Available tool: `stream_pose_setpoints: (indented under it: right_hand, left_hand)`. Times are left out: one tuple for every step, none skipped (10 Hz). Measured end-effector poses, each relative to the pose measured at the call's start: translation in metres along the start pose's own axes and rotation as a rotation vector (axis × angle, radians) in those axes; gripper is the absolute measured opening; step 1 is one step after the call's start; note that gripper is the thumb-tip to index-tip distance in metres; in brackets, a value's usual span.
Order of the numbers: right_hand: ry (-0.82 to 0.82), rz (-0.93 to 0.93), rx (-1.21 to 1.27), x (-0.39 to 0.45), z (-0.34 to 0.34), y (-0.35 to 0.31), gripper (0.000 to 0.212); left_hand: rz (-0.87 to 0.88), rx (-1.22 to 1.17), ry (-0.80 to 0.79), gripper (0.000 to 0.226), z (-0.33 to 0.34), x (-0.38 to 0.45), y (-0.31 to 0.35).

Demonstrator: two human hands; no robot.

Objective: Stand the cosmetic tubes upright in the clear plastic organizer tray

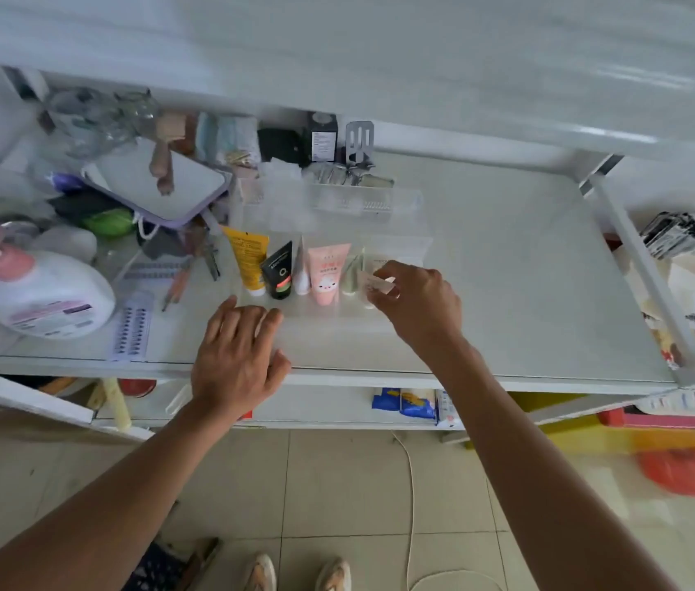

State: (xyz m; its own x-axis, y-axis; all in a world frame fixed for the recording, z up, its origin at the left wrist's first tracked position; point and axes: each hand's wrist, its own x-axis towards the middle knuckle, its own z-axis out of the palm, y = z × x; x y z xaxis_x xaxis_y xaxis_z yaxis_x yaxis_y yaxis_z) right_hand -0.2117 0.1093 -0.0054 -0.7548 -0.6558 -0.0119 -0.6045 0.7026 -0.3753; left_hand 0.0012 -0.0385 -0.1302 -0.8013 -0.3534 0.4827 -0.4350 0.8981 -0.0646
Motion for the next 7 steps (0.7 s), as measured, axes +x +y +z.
stream_pose_setpoints:
  right_hand:
    - [-0.012, -0.003, -0.036, 0.003, 0.006, -0.003, 0.034]
    - [0.005, -0.009, -0.079, 0.002, 0.012, -0.001, 0.033]
    - [-0.016, 0.005, -0.068, -0.006, 0.010, 0.000, 0.033]
    - [-0.049, 0.025, 0.020, -0.015, 0.005, 0.005, 0.037]
    - [-0.032, 0.038, 0.163, -0.023, -0.002, 0.010, 0.042]
    - [0.046, 0.062, 0.236, -0.040, -0.011, 0.011, 0.044]
    - [0.098, 0.143, 0.331, -0.068, -0.014, 0.012, 0.039]
  left_hand:
    - [-0.011, -0.009, -0.004, 0.047, -0.001, 0.000, 0.001]
    - [-0.011, -0.024, 0.010, 0.048, 0.002, 0.000, 0.000]
    - [-0.028, -0.043, -0.007, 0.049, -0.001, -0.002, 0.002]
    - [-0.020, -0.090, -0.008, 0.051, -0.003, -0.002, 0.001]
    - [-0.025, -0.167, -0.052, 0.052, -0.014, 0.000, 0.000]
    - [0.008, -0.253, -0.103, 0.063, -0.025, 0.002, -0.007]
    - [-0.107, -0.250, -0.176, 0.092, -0.053, -0.001, 0.002]
